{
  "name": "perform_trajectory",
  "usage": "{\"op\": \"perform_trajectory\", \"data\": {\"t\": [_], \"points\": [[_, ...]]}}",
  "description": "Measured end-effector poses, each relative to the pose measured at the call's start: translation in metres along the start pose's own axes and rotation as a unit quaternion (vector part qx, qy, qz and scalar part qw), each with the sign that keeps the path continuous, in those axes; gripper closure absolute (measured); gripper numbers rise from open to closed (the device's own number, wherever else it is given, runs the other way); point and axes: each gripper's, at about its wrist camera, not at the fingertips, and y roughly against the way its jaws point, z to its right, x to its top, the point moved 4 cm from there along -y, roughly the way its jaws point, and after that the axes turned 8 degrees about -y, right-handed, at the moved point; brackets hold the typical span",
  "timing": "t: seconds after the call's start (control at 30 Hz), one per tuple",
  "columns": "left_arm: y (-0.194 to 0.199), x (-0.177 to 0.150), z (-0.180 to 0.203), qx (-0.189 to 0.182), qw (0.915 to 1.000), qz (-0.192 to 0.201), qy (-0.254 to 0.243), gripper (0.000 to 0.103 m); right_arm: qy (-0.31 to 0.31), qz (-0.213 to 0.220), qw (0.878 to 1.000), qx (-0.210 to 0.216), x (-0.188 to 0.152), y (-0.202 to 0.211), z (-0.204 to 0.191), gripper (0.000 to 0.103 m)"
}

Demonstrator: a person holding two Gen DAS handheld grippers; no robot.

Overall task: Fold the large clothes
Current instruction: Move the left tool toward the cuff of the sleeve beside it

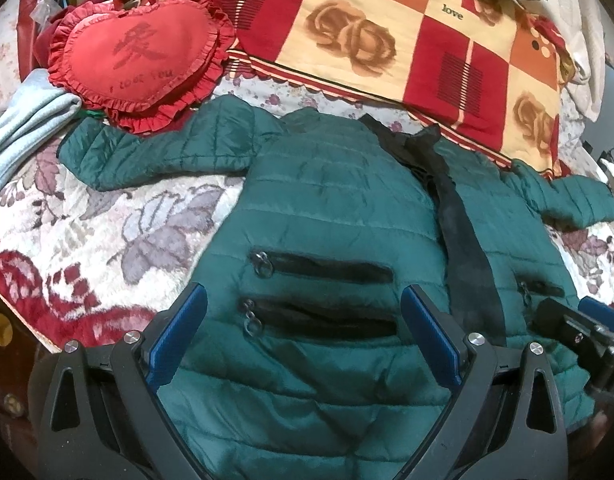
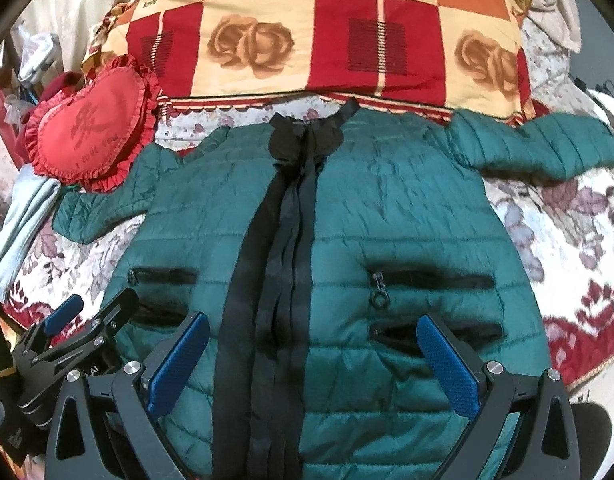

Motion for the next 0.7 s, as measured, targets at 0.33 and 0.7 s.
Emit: {"op": "perform_trajectory", "data": {"t": [0.33, 0.7], "points": [[-0.010, 0.026, -0.047, 0.042, 0.9986, 0.007, 0.030, 0.005, -0.001, 0.006, 0.999, 0.034, 0.036, -0.007, -0.017, 0.000], [-0.042, 0.047, -0.126, 0.102, 0.9914, -0.018, 0.080, 0.005, 0.040, -0.006, 0.998, 0.055, 0.055, -0.033, -0.038, 0.000]]}}
